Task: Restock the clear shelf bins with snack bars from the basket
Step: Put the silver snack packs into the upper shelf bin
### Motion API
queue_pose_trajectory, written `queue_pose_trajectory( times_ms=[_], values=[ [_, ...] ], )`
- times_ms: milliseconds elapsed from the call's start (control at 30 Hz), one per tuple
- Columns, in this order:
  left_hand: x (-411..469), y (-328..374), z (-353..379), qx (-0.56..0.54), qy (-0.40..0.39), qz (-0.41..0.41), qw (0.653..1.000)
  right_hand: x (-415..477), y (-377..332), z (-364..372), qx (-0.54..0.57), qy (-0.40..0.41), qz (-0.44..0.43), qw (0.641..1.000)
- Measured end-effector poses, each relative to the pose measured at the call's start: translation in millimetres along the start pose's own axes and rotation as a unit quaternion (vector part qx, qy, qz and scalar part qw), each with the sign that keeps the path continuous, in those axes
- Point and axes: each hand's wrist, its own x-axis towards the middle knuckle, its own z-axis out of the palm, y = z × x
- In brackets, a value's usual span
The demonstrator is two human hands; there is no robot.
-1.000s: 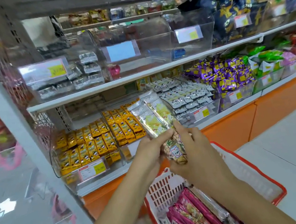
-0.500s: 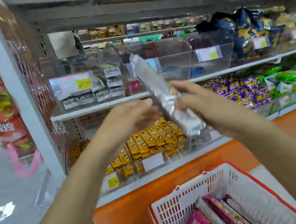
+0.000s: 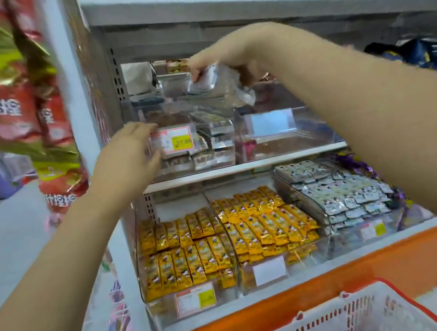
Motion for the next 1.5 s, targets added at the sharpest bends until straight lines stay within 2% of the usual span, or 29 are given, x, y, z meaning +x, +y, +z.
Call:
queue_pose_trajectory(
  times_ms=[67,267,400,533,600,767,833,900,967,1033,1167,1267,1367,1500],
  values=[
    [2,-5,-2,-0.012,0.008,0.005,1.000,20,-19,10,-0.063,-0.034,0.014,0.997],
    [-6,-14,0,-0.043,0.010,0.037,0.998,60,-46,52,-0.217,-0.053,0.015,0.975],
    [-6,-20,1,-0.043,0.011,0.053,0.998,76,-48,81,-0.276,-0.085,0.026,0.957],
    [-9,-25,6,-0.037,0.022,0.069,0.997,77,-43,95,-0.313,-0.039,0.025,0.949],
    [-10,-27,9,-0.031,0.029,0.071,0.997,81,-41,99,-0.326,-0.041,0.029,0.944],
    [-13,-27,17,-0.026,0.023,0.065,0.997,77,-37,97,-0.280,-0.026,0.019,0.960],
    [-16,-24,17,-0.034,0.030,0.060,0.997,73,-33,95,-0.286,0.030,-0.002,0.958],
    [-22,-18,15,-0.055,0.066,0.072,0.994,68,-28,89,-0.273,0.155,-0.059,0.947],
    [-34,-7,12,-0.100,0.109,0.094,0.985,54,-21,83,-0.207,0.271,-0.117,0.933],
    [-47,8,12,-0.144,0.111,0.102,0.978,28,-11,81,-0.186,0.316,-0.146,0.919],
    [-75,37,35,-0.204,0.038,0.099,0.973,-36,29,92,-0.186,0.232,-0.127,0.946],
    [-99,56,65,-0.227,-0.064,0.107,0.966,-78,76,108,-0.217,0.147,-0.077,0.962],
    [-124,77,101,-0.236,-0.189,0.112,0.947,-112,129,124,-0.260,0.042,-0.015,0.964],
    [-153,109,149,-0.246,-0.279,0.112,0.922,-142,211,150,-0.248,-0.089,0.078,0.962]
  ],
)
